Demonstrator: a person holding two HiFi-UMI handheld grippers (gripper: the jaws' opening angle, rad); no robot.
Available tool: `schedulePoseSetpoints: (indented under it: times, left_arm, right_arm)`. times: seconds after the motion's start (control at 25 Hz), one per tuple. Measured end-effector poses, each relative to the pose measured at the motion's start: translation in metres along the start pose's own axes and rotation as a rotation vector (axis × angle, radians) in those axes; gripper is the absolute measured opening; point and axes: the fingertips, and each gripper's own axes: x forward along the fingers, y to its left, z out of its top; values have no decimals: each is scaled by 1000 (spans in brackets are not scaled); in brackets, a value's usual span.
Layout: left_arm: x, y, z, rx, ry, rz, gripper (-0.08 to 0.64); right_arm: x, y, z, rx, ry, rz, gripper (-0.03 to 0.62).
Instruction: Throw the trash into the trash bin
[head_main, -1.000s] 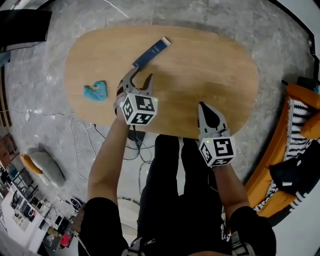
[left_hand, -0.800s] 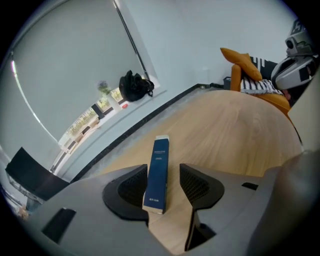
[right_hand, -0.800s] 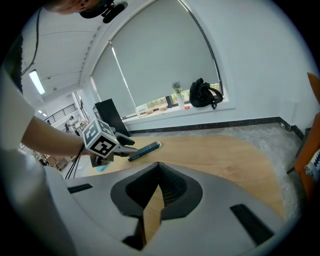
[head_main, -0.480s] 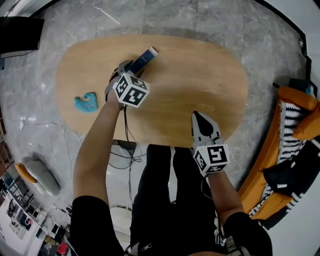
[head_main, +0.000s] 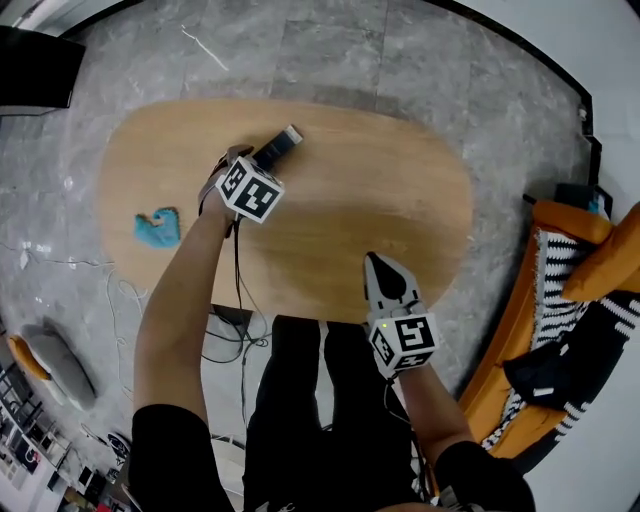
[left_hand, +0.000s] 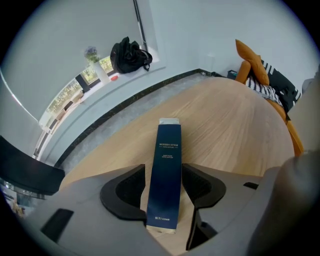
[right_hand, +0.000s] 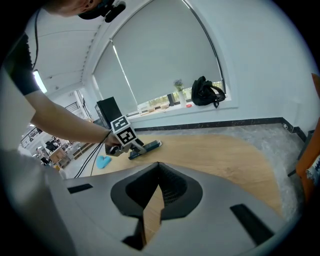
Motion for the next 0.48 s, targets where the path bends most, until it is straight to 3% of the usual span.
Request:
schedulePoseSetpoints:
  times: [0.28,0.48]
  left_arm:
    - [1,-7,-3,21,40,-27,198]
    - [-12,-7,-2,43,6,14,195]
  right_arm:
    - [-5,1,1,-19,7,12,11]
    - [-9,4,-1,-21,4,15,11]
